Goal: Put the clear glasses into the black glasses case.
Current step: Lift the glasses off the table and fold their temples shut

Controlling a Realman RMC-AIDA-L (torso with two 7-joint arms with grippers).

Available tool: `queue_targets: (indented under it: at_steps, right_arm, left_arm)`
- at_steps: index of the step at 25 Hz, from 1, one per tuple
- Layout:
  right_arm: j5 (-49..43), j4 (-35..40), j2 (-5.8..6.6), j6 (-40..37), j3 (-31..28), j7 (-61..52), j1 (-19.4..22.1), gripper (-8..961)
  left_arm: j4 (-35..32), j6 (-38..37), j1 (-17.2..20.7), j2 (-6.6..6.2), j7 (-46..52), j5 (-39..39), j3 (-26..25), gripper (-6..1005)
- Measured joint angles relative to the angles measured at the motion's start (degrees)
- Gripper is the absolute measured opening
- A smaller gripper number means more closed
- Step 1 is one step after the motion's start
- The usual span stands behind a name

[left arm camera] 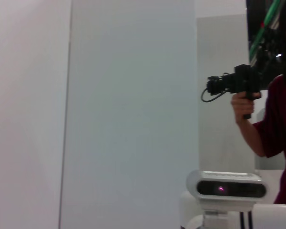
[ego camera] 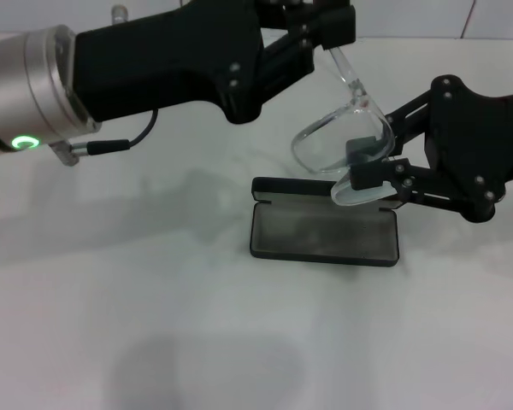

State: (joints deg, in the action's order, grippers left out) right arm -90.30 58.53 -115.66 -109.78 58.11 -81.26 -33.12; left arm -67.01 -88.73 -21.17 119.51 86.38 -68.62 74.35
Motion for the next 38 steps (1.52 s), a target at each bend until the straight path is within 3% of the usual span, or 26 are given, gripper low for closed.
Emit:
queue_targets:
  at_steps: [27, 38]
  right_arm:
    - [1.4, -1.6, -0.09, -0.3, 0.2, 0.2, 0.6, 114]
    - [4.3, -2.9, 0.00, -0.7, -0.2, 5.4, 2.7, 114]
  left_arm:
    - [4.3, -6.6, -2.1, -0.46, 0.0, -1.5, -0.3, 88]
    - [6.0, -6.4, -0.4, 0.15, -1.9, 0.7, -10.2, 84]
